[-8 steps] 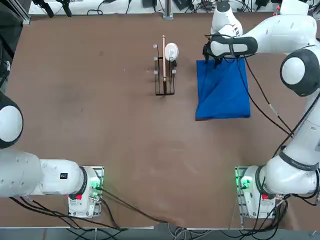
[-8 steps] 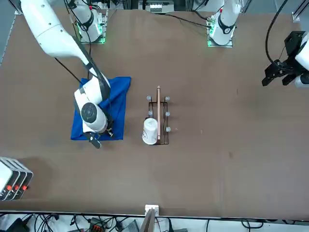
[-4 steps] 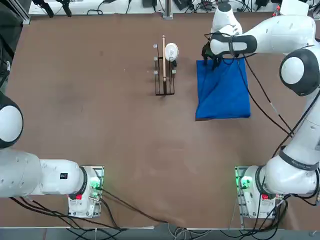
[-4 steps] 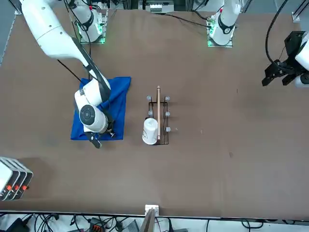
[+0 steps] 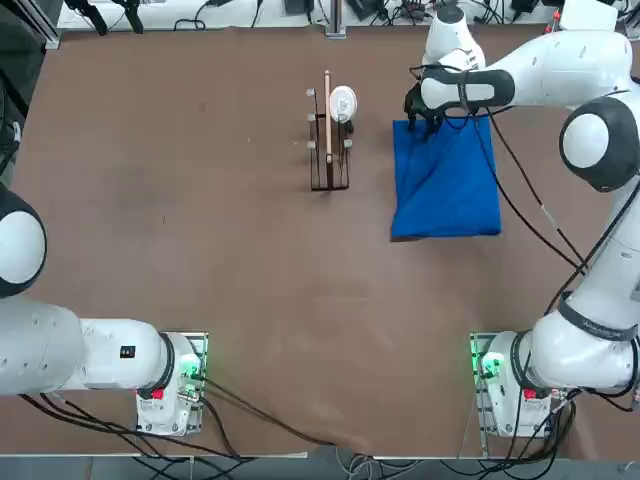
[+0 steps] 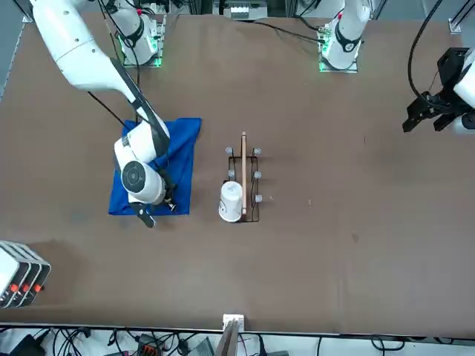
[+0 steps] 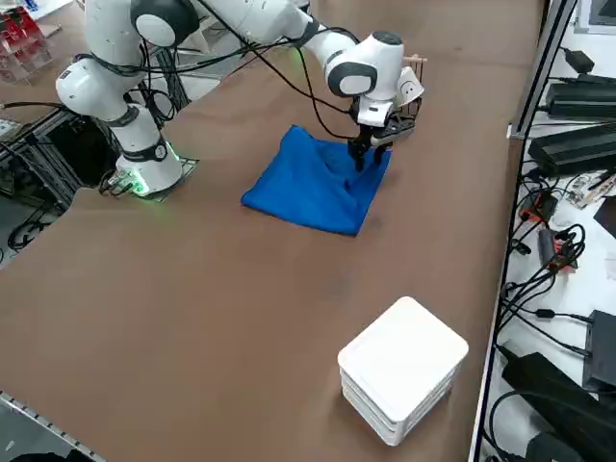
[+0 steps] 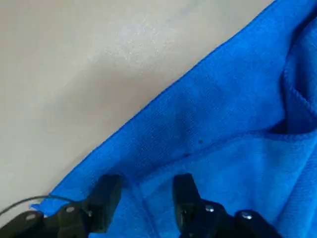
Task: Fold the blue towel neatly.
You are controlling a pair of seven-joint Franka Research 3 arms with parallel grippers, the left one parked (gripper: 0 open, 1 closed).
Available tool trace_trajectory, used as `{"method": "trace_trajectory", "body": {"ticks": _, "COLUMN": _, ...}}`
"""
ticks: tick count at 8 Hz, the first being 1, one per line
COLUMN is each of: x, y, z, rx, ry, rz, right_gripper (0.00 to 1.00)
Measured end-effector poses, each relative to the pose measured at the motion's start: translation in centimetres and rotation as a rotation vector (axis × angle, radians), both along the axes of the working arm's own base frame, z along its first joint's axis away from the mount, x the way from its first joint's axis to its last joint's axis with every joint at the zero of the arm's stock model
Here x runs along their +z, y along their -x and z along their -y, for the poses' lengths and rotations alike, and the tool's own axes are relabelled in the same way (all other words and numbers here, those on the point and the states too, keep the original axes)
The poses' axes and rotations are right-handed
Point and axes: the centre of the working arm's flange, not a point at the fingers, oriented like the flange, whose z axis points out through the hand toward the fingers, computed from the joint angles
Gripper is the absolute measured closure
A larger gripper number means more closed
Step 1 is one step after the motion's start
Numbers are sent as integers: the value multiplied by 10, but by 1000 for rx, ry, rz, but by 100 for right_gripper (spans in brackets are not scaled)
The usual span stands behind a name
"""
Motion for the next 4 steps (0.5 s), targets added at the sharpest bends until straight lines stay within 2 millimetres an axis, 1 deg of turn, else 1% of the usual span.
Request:
{"method": "trace_trajectory", "body": {"ticks": 2, "x": -3, "y": 1, "z": 3, "rx": -3, "ry": 2, "rz": -7, "right_gripper": 37}}
{"method": "trace_trajectory", "body": {"ticks": 4, "x": -3, "y": 1, "z": 2, "rx": -3, "ry": 2, "rz": -8, "right_gripper": 38}}
